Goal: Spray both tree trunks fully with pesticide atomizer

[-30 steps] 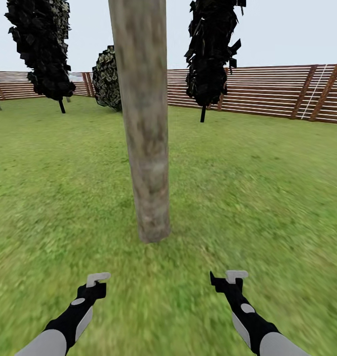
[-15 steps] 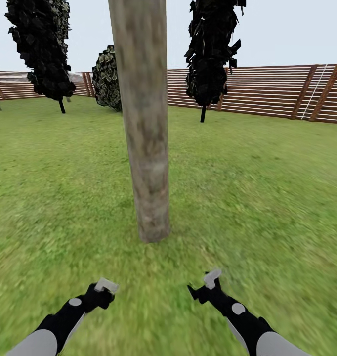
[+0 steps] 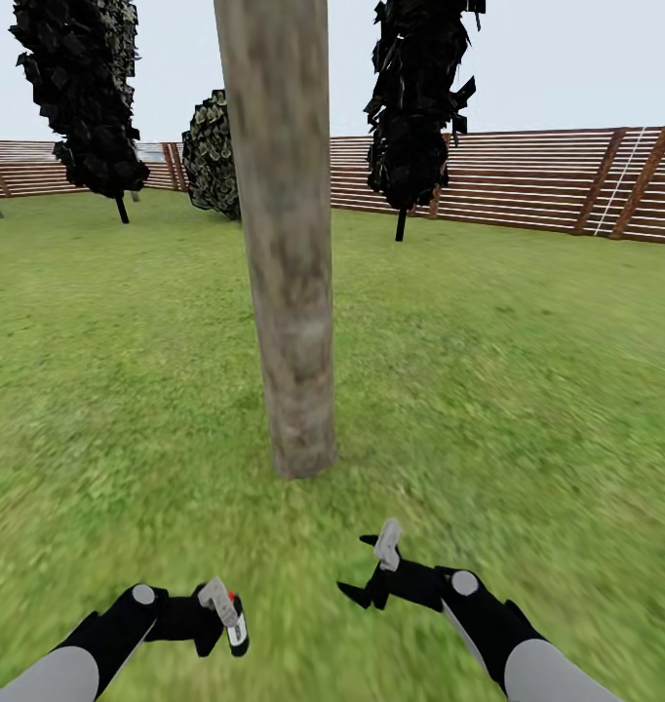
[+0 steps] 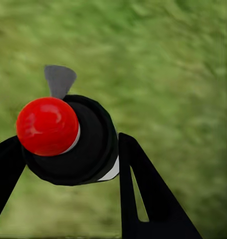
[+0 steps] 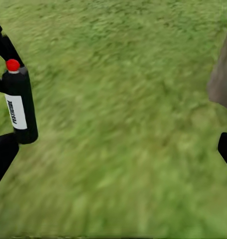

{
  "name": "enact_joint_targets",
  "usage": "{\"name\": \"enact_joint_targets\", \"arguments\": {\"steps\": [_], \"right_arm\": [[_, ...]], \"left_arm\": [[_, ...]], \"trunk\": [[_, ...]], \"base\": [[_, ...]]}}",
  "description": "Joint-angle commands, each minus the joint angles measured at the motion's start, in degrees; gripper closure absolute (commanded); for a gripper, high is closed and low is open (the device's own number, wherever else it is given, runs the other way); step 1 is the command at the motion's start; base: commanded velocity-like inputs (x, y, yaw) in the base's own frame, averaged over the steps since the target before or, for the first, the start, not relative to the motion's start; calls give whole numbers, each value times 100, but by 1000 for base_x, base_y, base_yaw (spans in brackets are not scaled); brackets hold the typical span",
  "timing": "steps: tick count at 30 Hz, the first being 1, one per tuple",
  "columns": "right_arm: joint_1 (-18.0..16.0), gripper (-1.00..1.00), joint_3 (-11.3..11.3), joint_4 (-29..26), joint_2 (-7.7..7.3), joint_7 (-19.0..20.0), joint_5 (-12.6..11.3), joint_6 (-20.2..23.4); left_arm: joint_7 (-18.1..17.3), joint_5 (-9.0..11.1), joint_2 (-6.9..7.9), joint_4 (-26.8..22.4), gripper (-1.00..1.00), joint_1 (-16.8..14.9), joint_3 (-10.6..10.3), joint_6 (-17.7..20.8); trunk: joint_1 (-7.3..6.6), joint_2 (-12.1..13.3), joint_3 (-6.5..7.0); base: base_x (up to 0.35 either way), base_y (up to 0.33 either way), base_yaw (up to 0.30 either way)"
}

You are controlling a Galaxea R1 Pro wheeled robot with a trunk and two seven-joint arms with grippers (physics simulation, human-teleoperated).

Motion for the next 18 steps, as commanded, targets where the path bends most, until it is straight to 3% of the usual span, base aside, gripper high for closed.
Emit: {"name": "enact_joint_targets", "arguments": {"steps": [1,8,14,16,17,18], "right_arm": [[0,-100,-1,-11,7,13,50,2],[-8,-100,30,-32,32,72,292,1],[-22,-100,387,-94,44,594,768,108],[-36,-100,440,-308,53,862,869,752],[-40,-100,491,-671,57,1113,908,1529],[-40,-100,497,-729,58,1163,912,1624]], "left_arm": [[-15,-16,0,-1,100,0,-8,1],[-236,-374,-9,-1,100,-9,-43,2],[-400,-699,-73,-4,100,-62,-40,27],[-430,-766,-96,-8,100,-77,-36,35],[-476,-791,-105,-13,100,-86,-36,37],[-487,-794,-108,-15,100,-87,-39,37]], "trunk": [[0,0,0],[0,0,0],[0,0,0],[0,0,0],[0,0,0],[0,0,0]], "base": [[0,0,0],[0,0,0],[0,0,0],[0,0,0],[0,0,0],[0,0,0]]}}
